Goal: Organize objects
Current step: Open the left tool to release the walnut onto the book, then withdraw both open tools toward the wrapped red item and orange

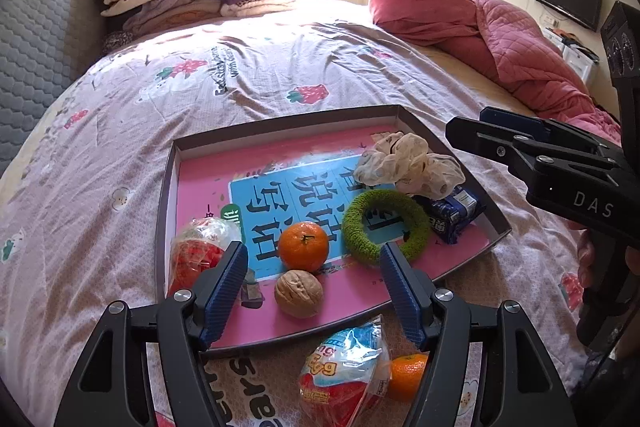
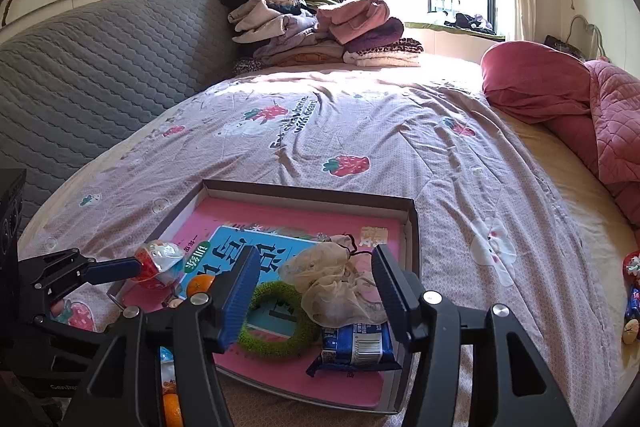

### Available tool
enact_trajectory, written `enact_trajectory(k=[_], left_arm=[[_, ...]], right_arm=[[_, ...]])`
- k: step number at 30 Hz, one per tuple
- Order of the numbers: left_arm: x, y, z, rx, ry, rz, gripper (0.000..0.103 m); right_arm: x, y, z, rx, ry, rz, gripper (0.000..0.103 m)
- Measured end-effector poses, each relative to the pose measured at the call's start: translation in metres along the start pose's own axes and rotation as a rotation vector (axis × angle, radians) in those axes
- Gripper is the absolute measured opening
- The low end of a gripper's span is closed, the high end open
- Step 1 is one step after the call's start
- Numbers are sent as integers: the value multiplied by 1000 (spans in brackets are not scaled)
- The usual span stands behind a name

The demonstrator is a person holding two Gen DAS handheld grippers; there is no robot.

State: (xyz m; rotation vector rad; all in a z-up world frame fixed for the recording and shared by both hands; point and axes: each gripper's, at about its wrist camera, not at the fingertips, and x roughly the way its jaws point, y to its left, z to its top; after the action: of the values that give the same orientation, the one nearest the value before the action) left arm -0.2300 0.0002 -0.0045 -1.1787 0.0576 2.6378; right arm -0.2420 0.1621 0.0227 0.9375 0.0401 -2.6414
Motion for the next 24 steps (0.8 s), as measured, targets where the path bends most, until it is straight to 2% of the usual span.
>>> enact_trajectory(k=[13, 24], left_arm=[[-30, 2, -4, -26, -27, 47, 70], [-46, -4, -22, -30, -16, 57, 70]], right_arm=[[-50, 28, -13, -50, -53, 39, 60], [-56, 53, -67, -120, 38, 59, 60]])
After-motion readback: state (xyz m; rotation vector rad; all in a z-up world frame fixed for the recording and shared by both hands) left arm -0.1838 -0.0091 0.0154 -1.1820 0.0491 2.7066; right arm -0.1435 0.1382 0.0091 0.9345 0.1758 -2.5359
